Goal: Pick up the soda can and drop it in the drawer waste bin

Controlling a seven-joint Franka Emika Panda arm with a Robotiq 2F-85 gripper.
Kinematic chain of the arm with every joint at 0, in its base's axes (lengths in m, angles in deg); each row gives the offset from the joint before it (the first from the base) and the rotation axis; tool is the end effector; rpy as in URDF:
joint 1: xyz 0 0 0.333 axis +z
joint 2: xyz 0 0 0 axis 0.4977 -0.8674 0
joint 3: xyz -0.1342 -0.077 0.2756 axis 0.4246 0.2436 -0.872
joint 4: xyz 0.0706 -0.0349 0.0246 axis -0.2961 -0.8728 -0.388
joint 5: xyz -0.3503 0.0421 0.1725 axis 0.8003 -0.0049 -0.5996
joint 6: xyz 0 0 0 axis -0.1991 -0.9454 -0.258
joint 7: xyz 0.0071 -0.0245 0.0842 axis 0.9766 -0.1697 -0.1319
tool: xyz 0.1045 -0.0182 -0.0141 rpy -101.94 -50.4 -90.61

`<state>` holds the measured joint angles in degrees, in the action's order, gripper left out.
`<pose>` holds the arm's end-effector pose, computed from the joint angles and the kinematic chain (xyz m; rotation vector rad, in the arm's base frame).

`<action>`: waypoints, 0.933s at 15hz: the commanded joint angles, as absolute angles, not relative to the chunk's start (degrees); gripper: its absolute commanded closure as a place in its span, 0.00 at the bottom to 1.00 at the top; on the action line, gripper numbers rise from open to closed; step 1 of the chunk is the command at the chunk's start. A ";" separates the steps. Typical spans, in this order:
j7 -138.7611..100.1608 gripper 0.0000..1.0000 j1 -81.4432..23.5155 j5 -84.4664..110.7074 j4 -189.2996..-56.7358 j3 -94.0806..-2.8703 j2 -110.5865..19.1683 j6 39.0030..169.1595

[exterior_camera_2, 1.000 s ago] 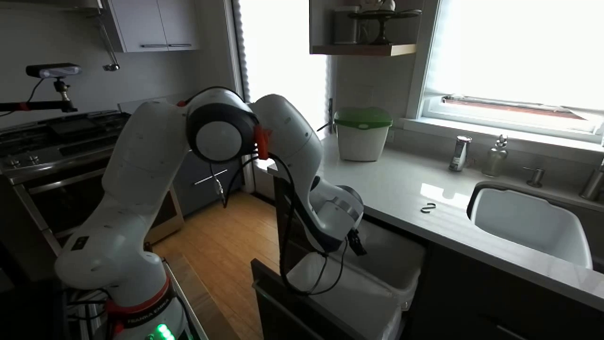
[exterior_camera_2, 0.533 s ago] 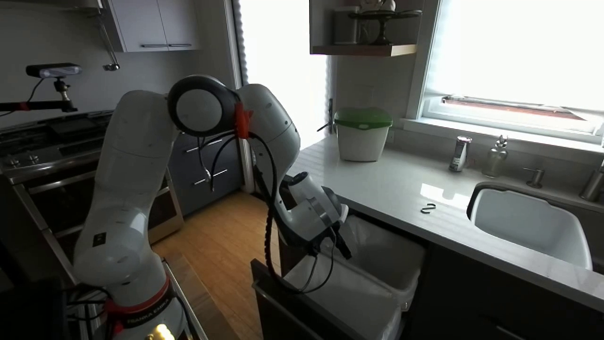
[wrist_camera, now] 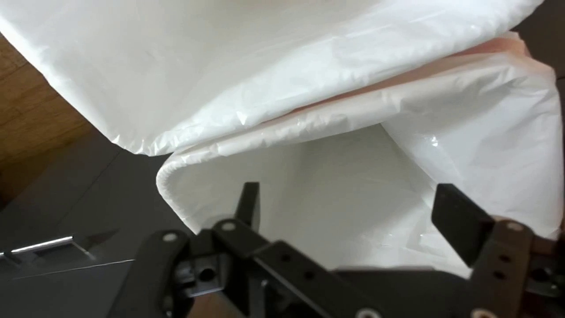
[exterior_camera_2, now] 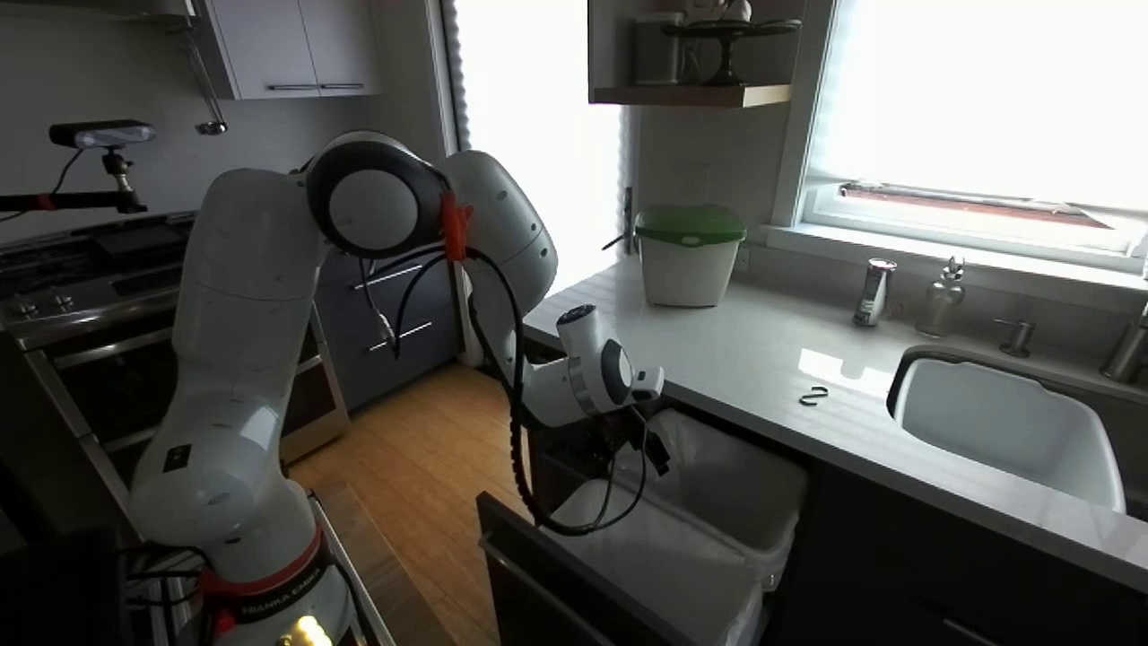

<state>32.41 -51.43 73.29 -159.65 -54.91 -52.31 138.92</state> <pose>0.5257 -0.1187 0.1989 2.8399 -0.3748 0.5220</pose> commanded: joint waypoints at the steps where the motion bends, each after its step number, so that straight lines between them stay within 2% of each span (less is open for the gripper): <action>1: 16.83 0.00 -62.40 58.26 -158.38 -70.20 -50.39 127.84; 4: 3.53 0.00 -68.27 43.63 -151.25 -79.50 -49.59 115.84; 7: -4.56 0.00 -68.78 33.66 -140.87 -81.44 -48.57 103.09; 8: -9.44 0.00 -57.40 26.62 -137.08 -69.51 -46.58 99.65; 9: -10.26 0.00 -55.28 25.11 -132.89 -66.93 -46.38 95.26; 10: -9.50 0.00 -52.31 25.62 -138.99 -63.16 -45.66 102.42; 14: -10.98 0.00 -46.28 24.02 -137.41 -56.85 -45.23 101.13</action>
<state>-9.08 -53.21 26.94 -137.42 -64.42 -45.68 100.79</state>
